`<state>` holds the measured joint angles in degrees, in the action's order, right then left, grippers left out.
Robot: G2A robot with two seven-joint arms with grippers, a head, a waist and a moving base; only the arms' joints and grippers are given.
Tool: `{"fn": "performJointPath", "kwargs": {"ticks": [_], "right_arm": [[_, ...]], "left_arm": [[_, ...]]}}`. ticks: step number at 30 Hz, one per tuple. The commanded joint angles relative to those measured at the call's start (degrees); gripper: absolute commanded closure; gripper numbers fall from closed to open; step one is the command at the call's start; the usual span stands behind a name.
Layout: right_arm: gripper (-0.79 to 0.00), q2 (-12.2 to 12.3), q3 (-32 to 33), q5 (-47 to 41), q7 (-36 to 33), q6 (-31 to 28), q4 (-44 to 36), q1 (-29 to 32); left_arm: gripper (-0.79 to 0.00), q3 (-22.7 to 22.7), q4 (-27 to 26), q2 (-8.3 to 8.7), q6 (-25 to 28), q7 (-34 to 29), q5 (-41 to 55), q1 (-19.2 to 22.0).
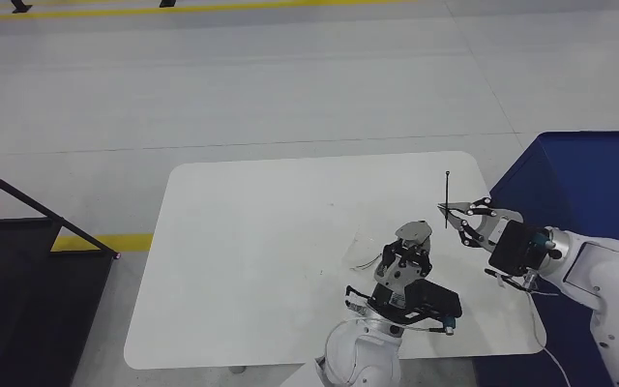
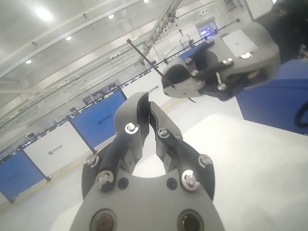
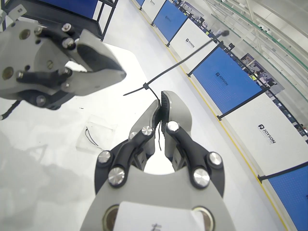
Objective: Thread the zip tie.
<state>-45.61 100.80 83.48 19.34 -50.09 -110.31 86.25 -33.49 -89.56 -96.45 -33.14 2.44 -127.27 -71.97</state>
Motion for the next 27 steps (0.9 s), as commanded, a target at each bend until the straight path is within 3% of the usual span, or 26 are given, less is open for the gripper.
{"fn": "performJointPath", "kwargs": {"ticks": [1, 2, 3, 4, 5, 10, 16, 23, 27], "right_arm": [[0.000, 0.0, -0.4, -0.7, -0.7, -0.7, 0.1, 0.1], [0.000, 0.0, -0.5, -1.4, -1.3, -1.0, 0.2, 0.1], [0.000, 0.0, -0.6, -1.8, -2.0, -1.0, 0.1, -0.1], [0.000, -0.1, -0.8, -2.2, -2.6, -1.0, 0.0, -0.2], [0.000, -0.1, -0.9, -2.6, -3.1, -1.0, -0.1, -0.3], [0.000, -0.2, -1.2, -4.6, -5.3, -0.9, -0.2, -0.7], [0.000, -0.2, -1.5, -4.8, -6.5, -0.9, -0.7, -0.7], [0.000, -0.3, -2.1, -3.2, -5.9, -0.4, -1.4, -0.2], [0.000, -0.4, -2.3, -2.6, -5.6, -0.3, -1.5, -0.2]], "left_arm": [[0.000, 0.1, 0.8, -0.11, -0.7, 0.5, -1.0, 0.2], [0.000, -0.1, 1.4, -0.20, -1.1, 0.2, -2.1, 0.3], [-0.132, -0.4, 2.2, -0.30, -1.6, 0.0, -3.4, 0.6], [-0.206, -0.5, 3.0, -0.40, -2.2, 0.0, -4.8, 0.9], [-0.231, -0.5, 3.8, -0.49, -2.6, 0.0, -6.3, 1.1], [-0.175, -0.3, 6.8, -0.99, -3.4, -0.4, -10.2, 1.3], [-0.129, 0.2, 6.8, -1.44, -2.9, 0.3, -9.2, 1.5], [-0.018, 0.9, 6.6, -1.70, -2.8, 1.2, -6.7, 2.3], [-0.006, 0.9, 6.8, -1.84, -3.0, 1.1, -6.4, 2.5]]}}
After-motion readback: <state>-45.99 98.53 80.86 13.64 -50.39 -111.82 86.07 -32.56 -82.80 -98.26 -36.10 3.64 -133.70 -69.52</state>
